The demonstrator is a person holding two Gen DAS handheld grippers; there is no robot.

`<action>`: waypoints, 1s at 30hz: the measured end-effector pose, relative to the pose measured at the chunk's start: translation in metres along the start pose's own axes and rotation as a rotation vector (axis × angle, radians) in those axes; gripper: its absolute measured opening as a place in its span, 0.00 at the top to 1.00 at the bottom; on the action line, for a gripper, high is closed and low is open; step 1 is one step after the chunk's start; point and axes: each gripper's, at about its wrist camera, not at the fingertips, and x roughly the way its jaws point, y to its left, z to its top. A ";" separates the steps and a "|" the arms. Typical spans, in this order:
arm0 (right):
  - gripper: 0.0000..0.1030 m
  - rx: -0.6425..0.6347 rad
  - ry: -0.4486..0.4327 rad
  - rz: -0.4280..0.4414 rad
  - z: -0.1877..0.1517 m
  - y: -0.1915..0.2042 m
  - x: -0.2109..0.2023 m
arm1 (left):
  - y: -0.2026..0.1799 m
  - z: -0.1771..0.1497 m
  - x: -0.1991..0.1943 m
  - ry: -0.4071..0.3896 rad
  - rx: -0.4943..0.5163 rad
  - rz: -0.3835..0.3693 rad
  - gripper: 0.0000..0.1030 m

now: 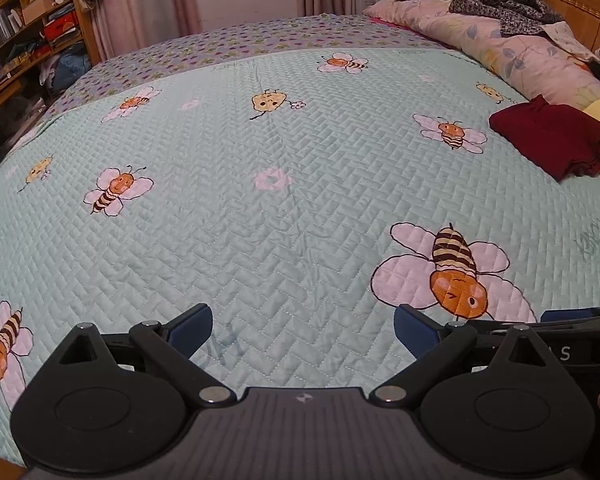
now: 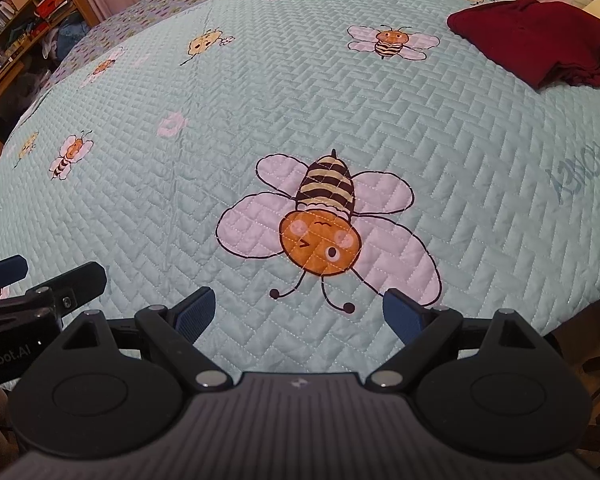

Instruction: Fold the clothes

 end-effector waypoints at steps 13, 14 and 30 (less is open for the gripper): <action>0.12 0.006 0.003 0.005 -0.002 -0.001 0.000 | 0.002 -0.001 0.003 0.047 -0.019 -0.035 0.14; 0.12 0.007 0.003 0.004 -0.002 -0.001 0.001 | 0.002 -0.001 0.003 0.047 -0.020 -0.035 0.12; 0.12 0.014 0.009 0.001 -0.002 -0.003 0.004 | 0.008 0.002 0.012 0.088 -0.061 -0.004 0.07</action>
